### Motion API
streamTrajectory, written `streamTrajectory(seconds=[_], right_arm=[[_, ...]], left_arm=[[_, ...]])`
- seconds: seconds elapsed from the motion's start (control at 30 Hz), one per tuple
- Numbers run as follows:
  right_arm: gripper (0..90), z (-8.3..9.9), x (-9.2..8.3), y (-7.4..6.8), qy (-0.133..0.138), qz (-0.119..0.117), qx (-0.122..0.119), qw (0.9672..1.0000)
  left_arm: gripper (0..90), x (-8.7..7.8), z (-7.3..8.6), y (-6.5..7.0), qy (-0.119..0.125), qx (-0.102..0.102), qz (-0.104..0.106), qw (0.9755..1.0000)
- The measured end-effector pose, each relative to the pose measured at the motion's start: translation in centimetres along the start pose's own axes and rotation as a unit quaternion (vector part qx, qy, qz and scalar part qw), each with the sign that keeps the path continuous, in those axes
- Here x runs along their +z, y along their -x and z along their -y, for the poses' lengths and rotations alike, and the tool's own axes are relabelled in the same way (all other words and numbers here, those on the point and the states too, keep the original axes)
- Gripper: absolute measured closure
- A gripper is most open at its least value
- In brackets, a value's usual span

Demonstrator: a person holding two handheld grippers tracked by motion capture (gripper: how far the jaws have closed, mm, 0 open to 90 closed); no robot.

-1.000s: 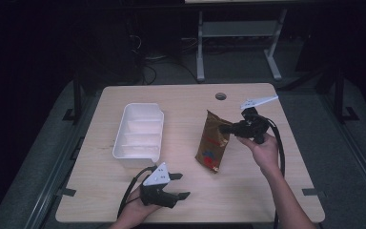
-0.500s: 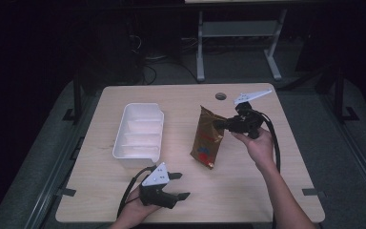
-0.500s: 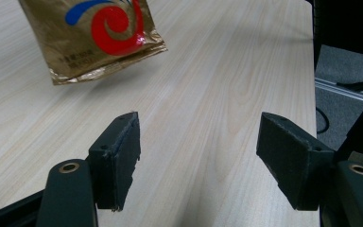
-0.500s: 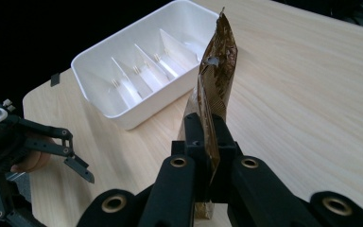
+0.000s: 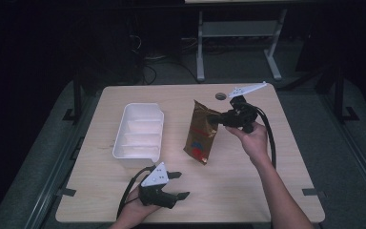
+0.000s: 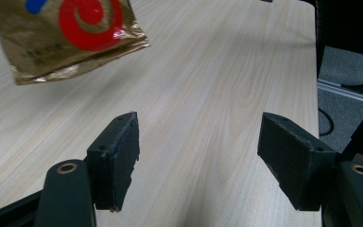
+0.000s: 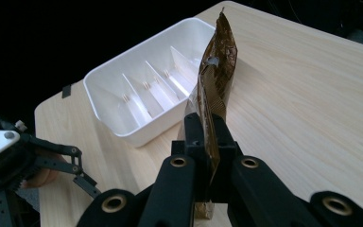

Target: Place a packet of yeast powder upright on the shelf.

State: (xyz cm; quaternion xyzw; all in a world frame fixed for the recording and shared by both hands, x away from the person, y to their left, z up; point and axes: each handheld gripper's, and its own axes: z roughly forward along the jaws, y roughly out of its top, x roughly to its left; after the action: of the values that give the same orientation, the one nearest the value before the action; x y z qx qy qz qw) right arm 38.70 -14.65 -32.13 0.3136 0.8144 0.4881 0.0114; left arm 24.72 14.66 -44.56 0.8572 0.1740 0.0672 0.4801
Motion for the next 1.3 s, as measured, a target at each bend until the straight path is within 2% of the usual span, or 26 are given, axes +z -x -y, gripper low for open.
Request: streamTrajectory(seconds=[0.5, 1.3], right_arm=[[89.5, -2.5, 1.2, -1.2, 0.008, -0.021, -0.02, 0.9996], [89.4, -4.7, 2.5, -2.4, 0.012, -0.042, -0.034, 0.9985]], left_arm=[[28.8, 0.2, 0.0, 0.2, 0.0, 0.005, 0.007, 1.0], [28.5, 0.4, 0.0, 0.5, 0.0, 0.014, 0.014, 0.9998]])
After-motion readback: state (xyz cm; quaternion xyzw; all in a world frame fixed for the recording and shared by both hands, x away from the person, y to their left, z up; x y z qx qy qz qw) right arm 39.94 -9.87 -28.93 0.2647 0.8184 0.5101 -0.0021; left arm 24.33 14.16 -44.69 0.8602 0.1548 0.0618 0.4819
